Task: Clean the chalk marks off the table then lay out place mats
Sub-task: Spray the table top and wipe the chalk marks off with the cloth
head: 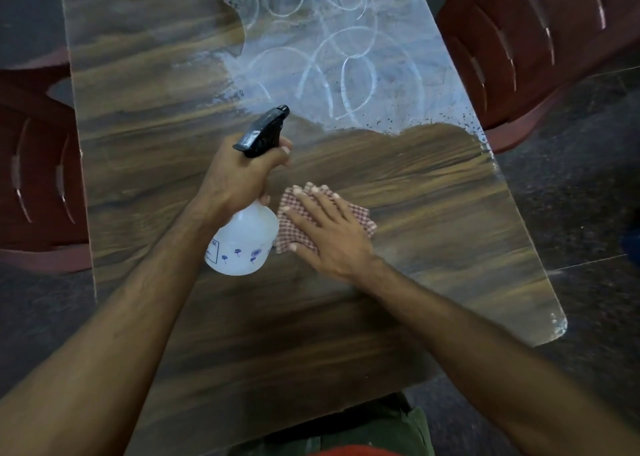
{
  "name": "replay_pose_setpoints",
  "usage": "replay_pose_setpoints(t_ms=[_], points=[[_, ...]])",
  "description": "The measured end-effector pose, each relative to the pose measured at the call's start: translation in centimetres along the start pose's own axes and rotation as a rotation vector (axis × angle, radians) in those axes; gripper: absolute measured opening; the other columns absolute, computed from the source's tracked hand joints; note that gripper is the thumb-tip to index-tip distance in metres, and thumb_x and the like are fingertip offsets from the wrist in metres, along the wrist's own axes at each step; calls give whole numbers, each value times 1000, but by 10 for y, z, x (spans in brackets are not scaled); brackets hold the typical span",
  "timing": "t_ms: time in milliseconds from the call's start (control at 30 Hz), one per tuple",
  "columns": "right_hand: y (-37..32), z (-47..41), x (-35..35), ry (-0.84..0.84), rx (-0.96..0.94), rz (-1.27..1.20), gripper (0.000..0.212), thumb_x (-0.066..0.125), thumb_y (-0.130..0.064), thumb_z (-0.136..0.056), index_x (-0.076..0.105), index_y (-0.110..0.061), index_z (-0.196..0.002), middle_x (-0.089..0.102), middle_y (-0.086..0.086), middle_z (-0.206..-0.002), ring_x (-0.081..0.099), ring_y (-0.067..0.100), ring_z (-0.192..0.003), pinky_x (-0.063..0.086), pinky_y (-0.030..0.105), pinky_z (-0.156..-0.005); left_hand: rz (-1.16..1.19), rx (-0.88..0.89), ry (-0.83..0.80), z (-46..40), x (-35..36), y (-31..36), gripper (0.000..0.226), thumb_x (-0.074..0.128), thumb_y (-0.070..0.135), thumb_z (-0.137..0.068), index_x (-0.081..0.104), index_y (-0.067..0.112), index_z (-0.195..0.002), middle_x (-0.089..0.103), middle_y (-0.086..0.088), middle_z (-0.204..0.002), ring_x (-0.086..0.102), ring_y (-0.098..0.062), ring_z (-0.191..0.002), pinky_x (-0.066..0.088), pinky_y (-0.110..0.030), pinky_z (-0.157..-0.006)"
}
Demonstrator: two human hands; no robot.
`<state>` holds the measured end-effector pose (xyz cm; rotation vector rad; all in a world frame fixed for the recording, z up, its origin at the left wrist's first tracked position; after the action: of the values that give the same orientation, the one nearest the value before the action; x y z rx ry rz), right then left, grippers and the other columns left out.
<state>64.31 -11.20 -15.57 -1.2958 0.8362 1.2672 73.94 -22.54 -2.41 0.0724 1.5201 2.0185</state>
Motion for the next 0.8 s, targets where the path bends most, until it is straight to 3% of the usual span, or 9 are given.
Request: replay_pose_setpoints(t_ms=[133, 267, 367, 567, 800], points=[[96, 27, -17, 17, 221, 7, 68, 21, -66, -97, 19, -33, -157, 7, 1, -167, 5, 25, -153, -4, 43, -122, 31, -27, 4, 1, 20, 4, 8, 62, 16, -93, 68, 13, -98, 73, -9, -94, 43, -11, -37, 42, -25, -41], [175, 4, -39, 22, 424, -1, 72, 14, -67, -95, 13, -31, -158, 2, 4, -167, 1, 27, -153, 1, 49, -123, 20, -26, 5, 0, 37, 7, 8, 63, 17, -93, 69, 13, -96, 73, -8, -92, 44, -15, -36, 42, -27, -43], [171, -6, -38, 35, 448, -5, 72, 15, -67, -96, 11, -30, -158, 1, 6, -167, -1, 29, -153, 1, 49, -123, 11, -32, 3, -3, 50, 7, 9, 63, 16, -93, 68, 10, -97, 72, -10, -91, 45, -17, -35, 43, -27, -43], [141, 57, -16, 53, 256, 6, 67, 19, -62, -99, 12, -30, -157, 7, 4, -166, 6, 26, -153, 4, 46, -123, -53, -27, -58, -8, 95, 18, 9, 62, 13, -93, 67, 9, -99, 71, -12, -92, 48, -8, -35, 42, -24, -39], [228, 79, -34, 96, 523, -51, 67, 23, -61, -99, 15, -31, -158, 3, 3, -167, 2, 26, -153, 1, 47, -123, -135, -14, -143, -19, 145, 31, 8, 62, 20, -93, 67, 15, -90, 70, -21, -90, 49, -11, -33, 44, -24, -43]])
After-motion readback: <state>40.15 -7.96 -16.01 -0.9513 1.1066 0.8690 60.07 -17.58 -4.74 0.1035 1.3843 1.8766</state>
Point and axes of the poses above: each hand's wrist, its own z-axis away from the middle knuckle, its own x-axis out of the palm, y = z × x, the point moved 7 cm from there along -z, towards the middle knuckle
